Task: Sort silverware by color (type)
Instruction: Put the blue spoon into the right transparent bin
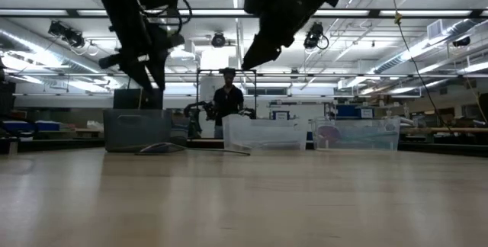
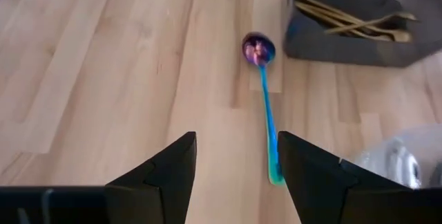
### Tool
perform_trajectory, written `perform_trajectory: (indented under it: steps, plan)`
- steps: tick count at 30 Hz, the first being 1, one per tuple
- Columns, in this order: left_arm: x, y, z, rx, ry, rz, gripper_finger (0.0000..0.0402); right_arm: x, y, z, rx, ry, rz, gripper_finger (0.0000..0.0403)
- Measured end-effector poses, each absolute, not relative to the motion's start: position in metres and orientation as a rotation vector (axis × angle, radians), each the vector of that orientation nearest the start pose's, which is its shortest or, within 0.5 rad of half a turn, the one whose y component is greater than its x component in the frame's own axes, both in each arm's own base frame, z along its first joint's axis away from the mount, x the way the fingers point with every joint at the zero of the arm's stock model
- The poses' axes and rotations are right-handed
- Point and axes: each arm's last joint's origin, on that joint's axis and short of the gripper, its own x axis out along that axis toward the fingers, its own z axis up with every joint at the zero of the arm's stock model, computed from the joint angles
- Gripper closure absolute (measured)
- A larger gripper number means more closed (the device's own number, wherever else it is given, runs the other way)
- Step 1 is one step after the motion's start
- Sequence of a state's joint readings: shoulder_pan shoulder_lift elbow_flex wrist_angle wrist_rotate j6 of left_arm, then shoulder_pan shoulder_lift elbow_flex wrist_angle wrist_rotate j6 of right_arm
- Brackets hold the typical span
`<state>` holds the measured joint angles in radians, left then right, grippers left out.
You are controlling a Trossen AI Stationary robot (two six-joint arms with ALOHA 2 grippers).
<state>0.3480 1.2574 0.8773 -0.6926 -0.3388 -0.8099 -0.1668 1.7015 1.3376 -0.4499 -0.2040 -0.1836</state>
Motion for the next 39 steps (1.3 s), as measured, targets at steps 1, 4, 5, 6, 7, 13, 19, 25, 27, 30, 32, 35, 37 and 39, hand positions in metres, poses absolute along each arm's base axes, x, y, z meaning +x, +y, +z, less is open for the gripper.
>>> perform_trajectory:
  steps: [1, 4, 5, 6, 7, 13, 19, 25, 27, 30, 32, 35, 37, 39]
  plan:
    - [0.215, 0.086, 0.241, -0.716, 0.751, 1.016, 0.0253, 0.370, -0.056, 0.261, -0.024, 0.786, 0.110, 0.0190]
    - [0.207, 0.078, 0.253, -0.745, 0.696, 0.995, 0.0253, 0.379, -0.056, 0.252, -0.020, 0.764, 0.133, 0.0190]
    - [0.204, 0.076, 0.257, -0.756, 0.671, 0.986, 0.0253, 0.381, -0.057, 0.250, -0.020, 0.759, 0.137, 0.0190]
    - [0.200, 0.073, 0.261, -0.766, 0.658, 0.982, 0.0253, 0.384, -0.057, 0.246, -0.021, 0.756, 0.139, 0.0190]
    - [0.197, 0.071, 0.265, -0.772, 0.637, 0.973, 0.0253, 0.386, -0.057, 0.243, -0.022, 0.753, 0.139, 0.0190]
    - [0.182, 0.061, 0.285, -0.853, 0.503, 0.931, 0.0253, 0.404, -0.057, 0.223, -0.032, 0.718, 0.144, 0.0190]
    - [0.171, 0.056, 0.296, -0.919, 0.447, 0.853, 0.0253, 0.423, -0.060, 0.194, -0.036, 0.707, 0.135, 0.0190]
    - [0.165, 0.053, 0.305, -0.989, 0.363, 0.817, 0.0253, 0.443, -0.064, 0.164, -0.050, 0.741, 0.145, 0.0192]
    - [0.164, 0.053, 0.309, -1.008, 0.322, 0.798, 0.0253, 0.448, -0.065, 0.156, -0.072, 0.744, 0.136, 0.0193]
    - [0.166, 0.053, 0.312, -1.033, 0.292, 0.766, 0.0253, 0.454, -0.069, 0.145, -0.103, 0.767, 0.090, 0.0193]
    - [0.167, 0.053, 0.315, -1.051, 0.267, 0.738, 0.0253, 0.457, -0.073, 0.137, -0.100, 0.780, 0.079, 0.0193]
    - [0.169, 0.052, 0.318, -1.071, 0.236, 0.698, 0.0253, 0.459, -0.080, 0.129, -0.084, 0.780, 0.086, 0.0193]
    - [0.171, 0.052, 0.322, -1.082, 0.212, 0.657, 0.0253, 0.460, -0.085, 0.122, -0.076, 0.788, 0.078, 0.0193]
    - [0.173, 0.052, 0.325, -1.087, 0.181, 0.619, 0.0253, 0.458, -0.089, 0.119, -0.067, 0.802, 0.073, 0.0196]
